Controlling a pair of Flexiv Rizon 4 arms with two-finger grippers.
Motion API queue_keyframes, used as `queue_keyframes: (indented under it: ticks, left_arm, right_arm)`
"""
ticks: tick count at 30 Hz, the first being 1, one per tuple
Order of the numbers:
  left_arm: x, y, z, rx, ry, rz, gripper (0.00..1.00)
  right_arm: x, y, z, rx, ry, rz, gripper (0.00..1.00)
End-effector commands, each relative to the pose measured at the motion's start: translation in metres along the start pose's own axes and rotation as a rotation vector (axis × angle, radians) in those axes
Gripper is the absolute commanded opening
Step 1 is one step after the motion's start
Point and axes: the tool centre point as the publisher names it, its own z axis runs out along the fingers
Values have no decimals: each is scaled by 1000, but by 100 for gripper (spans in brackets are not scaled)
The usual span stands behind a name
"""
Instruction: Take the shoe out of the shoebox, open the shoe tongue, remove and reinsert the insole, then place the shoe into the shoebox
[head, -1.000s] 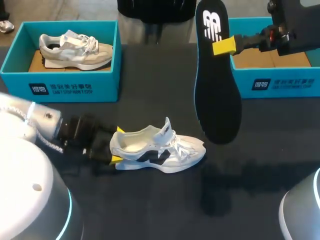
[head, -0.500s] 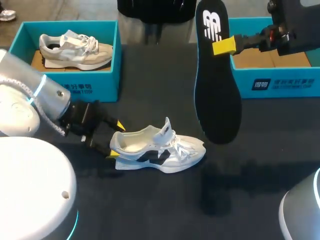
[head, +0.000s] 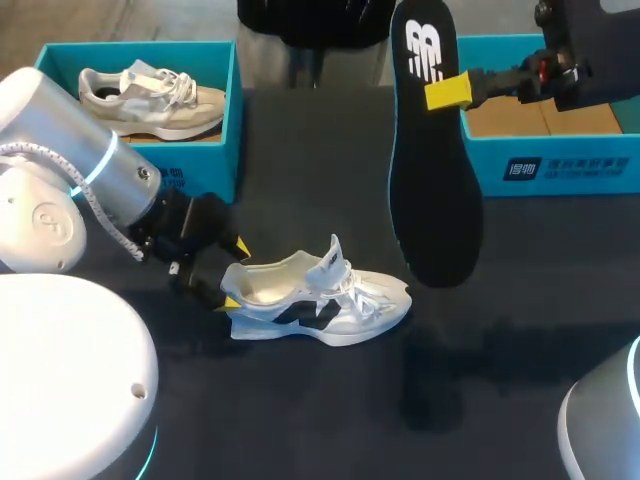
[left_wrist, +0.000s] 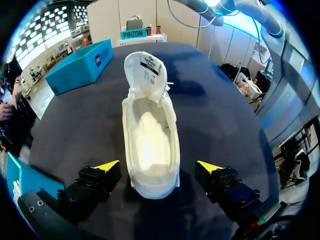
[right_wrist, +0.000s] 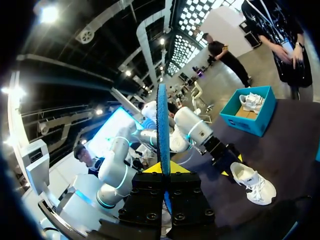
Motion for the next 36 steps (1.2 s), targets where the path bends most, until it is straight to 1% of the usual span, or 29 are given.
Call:
queue_keyframes:
  ticks: [1, 3, 5, 6, 7, 10, 18, 20, 21, 27, 32, 36]
  left_arm:
    - [1, 0, 0, -2, -1, 1, 100]
    - [-1, -2, -1, -23, -3, -4, 100]
    - [-3, -5, -1, -64, 11, -17, 100]
    - [-4, -5, 0, -68, 10, -9, 100]
    - [-4, -6, -1, -95, 17, -26, 100]
    - [-4, -8, -1, -145, 19, -48, 100]
    - [-6, -7, -3, -220, 46, -99, 100]
    - [-6, -8, -4, -263, 53, -101, 100]
    - [-5, -9, -5, -269, 49, -98, 100]
    - [0, -14, -8, -405, 70, -118, 100]
    - [4, -19, -7, -480, 48, -98, 100]
    - [5, -22, -5, -515, 15, -87, 100]
  right_arm:
    - [-2, 3, 2, 6, 0, 1, 0]
    - [-2, 3, 2, 6, 0, 1, 0]
    - [-2, 3, 2, 6, 0, 1, 0]
    - [-2, 3, 2, 6, 0, 1, 0]
    - [-2, 3, 2, 6, 0, 1, 0]
    - [-2, 3, 2, 6, 0, 1, 0]
    - [-2, 3, 2, 6, 0, 1, 0]
    - [-2, 3, 2, 6, 0, 1, 0]
    - [-2, 3, 2, 6, 0, 1, 0]
    - [-2, 3, 2, 6, 0, 1, 0]
    - [-2, 3, 2, 6, 0, 1, 0]
    - [-2, 3, 2, 6, 0, 1, 0]
